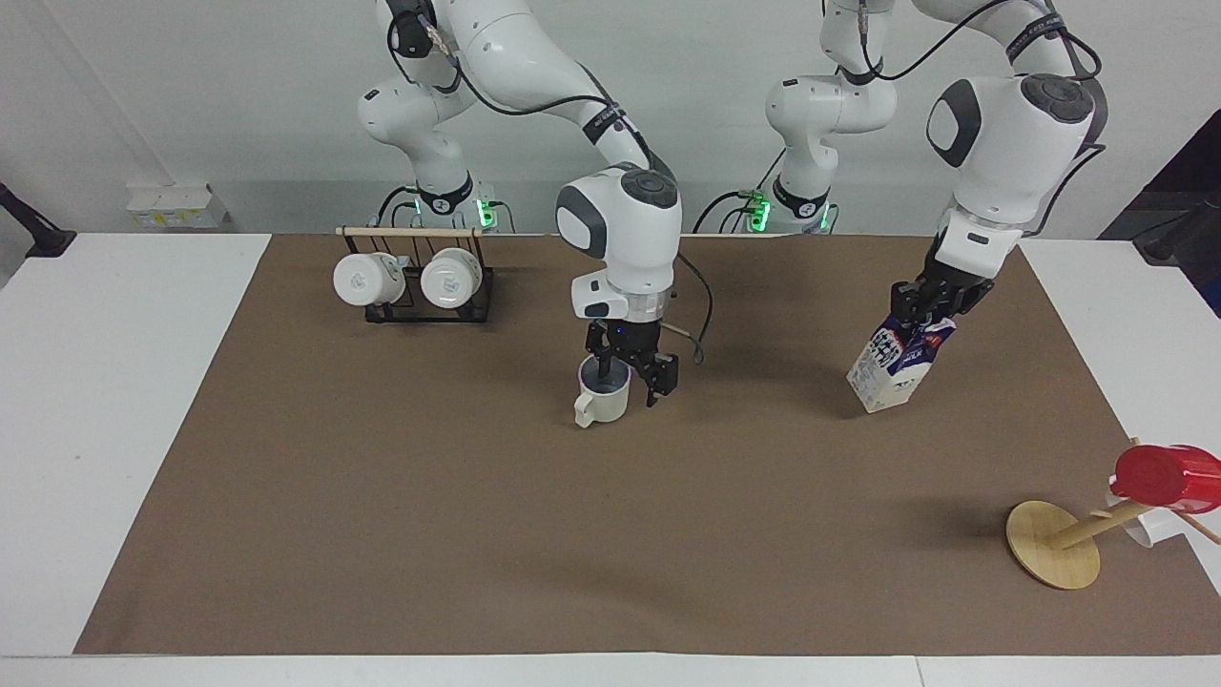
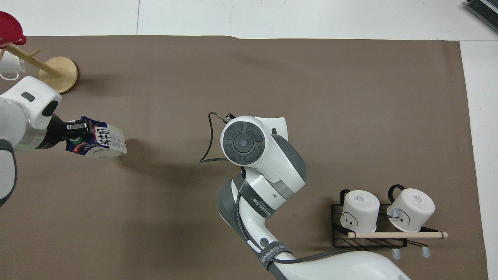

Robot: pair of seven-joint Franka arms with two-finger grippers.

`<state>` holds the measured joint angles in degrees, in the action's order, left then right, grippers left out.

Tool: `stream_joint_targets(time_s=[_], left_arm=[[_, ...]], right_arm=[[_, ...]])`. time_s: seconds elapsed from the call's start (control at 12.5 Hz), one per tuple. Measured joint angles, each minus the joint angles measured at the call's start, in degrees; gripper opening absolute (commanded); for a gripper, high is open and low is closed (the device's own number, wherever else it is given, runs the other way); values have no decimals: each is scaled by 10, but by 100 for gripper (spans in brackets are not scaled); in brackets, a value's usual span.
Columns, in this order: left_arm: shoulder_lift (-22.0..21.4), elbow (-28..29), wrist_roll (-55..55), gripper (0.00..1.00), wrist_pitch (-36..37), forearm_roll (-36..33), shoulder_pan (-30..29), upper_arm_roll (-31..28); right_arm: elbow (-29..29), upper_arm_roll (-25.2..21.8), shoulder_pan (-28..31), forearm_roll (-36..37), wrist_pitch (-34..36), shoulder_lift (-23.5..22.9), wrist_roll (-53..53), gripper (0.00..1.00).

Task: Place cup and milk on table
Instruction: 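Lower the mug at the table center while the left gripper lifts the carton, then open the right gripper and withdraw while the left gripper carries the carton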

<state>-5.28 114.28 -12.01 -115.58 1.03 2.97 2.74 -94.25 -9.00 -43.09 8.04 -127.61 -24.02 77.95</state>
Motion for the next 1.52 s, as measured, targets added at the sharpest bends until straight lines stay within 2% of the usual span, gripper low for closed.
stream_joint_targets(time_s=[0.48,0.88,1.12,1.52], left_arm=[[0,-17,-23,41,19,36,59,3],[0,-22,-147,40,6,38,189,5],[20,-22,-202,38,-35,38,247,6],[71,-22,-209,38,-77,38,260,4]], right_arm=[[3,-1,60,-35,107,102,-192,100],[3,-3,152,-54,201,170,-409,100],[2,-4,216,-69,241,198,-521,100],[2,-6,297,-69,263,215,-651,100]])
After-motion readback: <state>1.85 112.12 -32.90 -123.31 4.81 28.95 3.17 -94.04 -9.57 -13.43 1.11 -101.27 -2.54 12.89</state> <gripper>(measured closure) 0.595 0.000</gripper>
